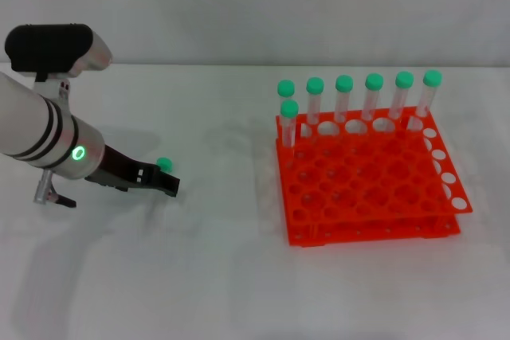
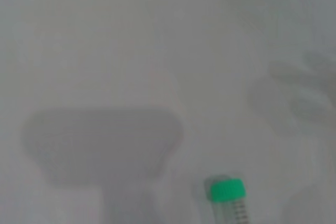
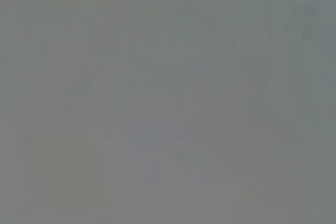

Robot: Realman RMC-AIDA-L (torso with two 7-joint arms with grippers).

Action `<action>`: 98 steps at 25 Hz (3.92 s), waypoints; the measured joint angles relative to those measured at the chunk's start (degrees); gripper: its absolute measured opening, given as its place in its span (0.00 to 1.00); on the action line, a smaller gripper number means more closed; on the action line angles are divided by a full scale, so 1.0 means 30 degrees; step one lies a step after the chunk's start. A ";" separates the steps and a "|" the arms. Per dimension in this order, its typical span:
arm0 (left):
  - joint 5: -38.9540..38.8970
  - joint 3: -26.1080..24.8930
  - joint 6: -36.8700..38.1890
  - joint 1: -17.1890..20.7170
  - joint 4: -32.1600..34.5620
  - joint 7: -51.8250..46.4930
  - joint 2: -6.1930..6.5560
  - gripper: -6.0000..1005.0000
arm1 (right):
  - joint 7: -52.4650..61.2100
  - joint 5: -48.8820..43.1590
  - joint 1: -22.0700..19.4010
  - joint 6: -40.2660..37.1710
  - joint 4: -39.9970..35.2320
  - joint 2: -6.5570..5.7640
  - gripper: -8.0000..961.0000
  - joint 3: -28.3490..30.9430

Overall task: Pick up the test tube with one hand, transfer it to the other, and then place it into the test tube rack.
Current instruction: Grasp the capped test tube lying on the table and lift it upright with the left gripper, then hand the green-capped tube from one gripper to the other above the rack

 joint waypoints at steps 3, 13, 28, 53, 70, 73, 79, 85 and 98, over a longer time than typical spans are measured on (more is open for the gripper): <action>-0.0048 0.0022 -0.0051 -0.0358 -0.0789 0.0041 -0.0012 0.89 | 0.0039 0.0000 0.0001 -0.0002 0.0002 0.0006 0.91 0.0000; 0.0160 0.0236 0.0123 -0.0747 -0.1144 0.0054 0.0038 0.89 | 0.0055 0.0042 0.0032 -0.0003 0.0001 0.0036 0.91 0.0000; 0.1298 0.0378 0.0943 -0.2263 -0.2276 -0.0080 0.0032 0.89 | 0.0062 0.0076 0.0038 0.0076 0.0003 0.0035 0.91 0.0001; 0.1643 0.0426 0.2096 -0.2749 -0.2640 -0.0634 0.0121 0.79 | 0.0085 0.0013 0.0008 0.0032 0.0065 0.0048 0.91 0.0001; 0.2596 0.0382 0.3143 -0.2700 -0.1891 -0.0804 0.0160 0.47 | 0.0312 0.0012 0.0072 -0.0001 0.0088 0.0094 0.91 -0.0002; 0.2606 0.0459 0.3082 -0.2639 -0.1648 -0.0732 0.0162 0.29 | 0.0344 0.0002 0.0077 -0.0001 0.0087 0.0093 0.90 -0.0019; 0.2627 0.0427 0.2979 -0.2575 -0.1751 -0.0671 0.0177 0.19 | 0.0353 0.0019 0.0026 -0.0001 0.0085 0.0119 0.90 -0.0030; 0.2628 0.1251 0.2454 -0.1796 0.0520 -0.0742 0.0080 0.19 | 0.0399 0.0001 -0.0038 0.0000 0.0026 0.0124 0.90 -0.0037; 0.2605 0.5196 -0.3819 -0.0723 0.2375 -0.0653 -0.0009 0.19 | 0.1486 -0.0002 -0.0099 -0.0111 -0.0010 0.0031 0.90 -0.0604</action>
